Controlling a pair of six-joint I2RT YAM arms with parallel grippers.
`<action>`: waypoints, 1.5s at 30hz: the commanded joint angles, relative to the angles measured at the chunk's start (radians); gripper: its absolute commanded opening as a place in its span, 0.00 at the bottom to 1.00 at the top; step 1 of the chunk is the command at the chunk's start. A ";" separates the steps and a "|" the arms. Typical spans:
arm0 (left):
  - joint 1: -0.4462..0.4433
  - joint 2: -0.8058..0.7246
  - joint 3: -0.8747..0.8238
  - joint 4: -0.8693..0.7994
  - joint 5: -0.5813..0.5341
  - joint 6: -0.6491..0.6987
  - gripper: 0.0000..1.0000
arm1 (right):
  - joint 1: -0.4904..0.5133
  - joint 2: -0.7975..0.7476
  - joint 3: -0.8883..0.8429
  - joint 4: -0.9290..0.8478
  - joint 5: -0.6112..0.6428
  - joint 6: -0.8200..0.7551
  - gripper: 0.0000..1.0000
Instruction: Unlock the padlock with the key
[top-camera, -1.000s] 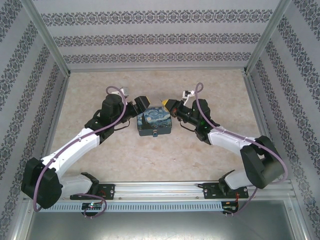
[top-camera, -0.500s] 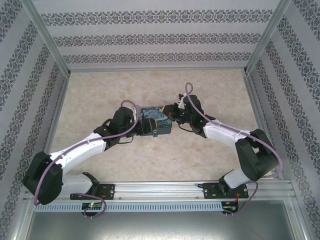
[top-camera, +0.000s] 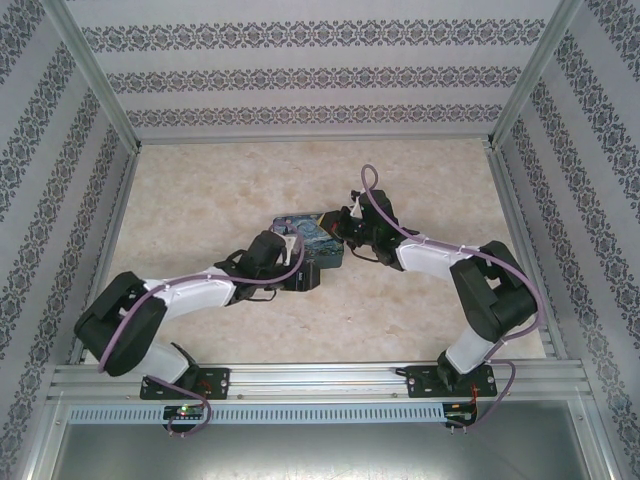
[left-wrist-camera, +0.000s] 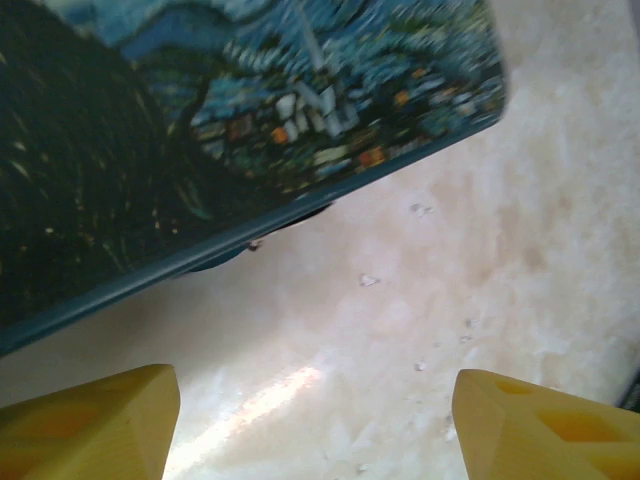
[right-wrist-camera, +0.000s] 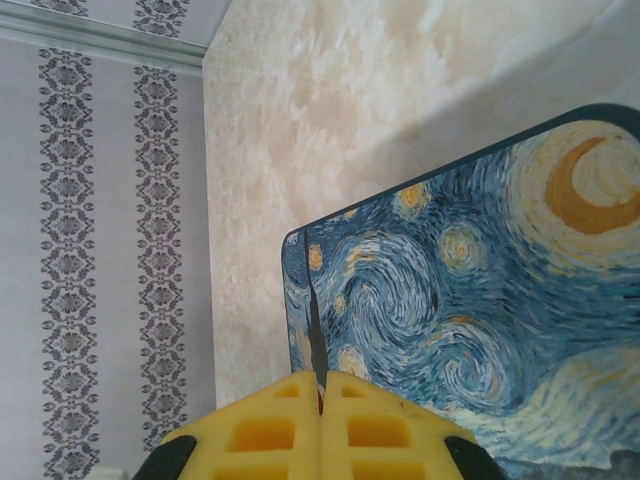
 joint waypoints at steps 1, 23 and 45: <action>-0.014 0.048 0.025 0.067 0.005 0.054 0.70 | 0.003 0.021 0.015 0.066 -0.017 0.026 0.00; -0.097 0.192 -0.007 0.253 -0.356 0.158 0.59 | -0.011 0.044 -0.054 0.133 -0.025 0.063 0.00; -0.129 0.244 0.029 0.347 -0.400 0.087 0.60 | -0.006 0.066 -0.062 0.120 -0.016 0.064 0.00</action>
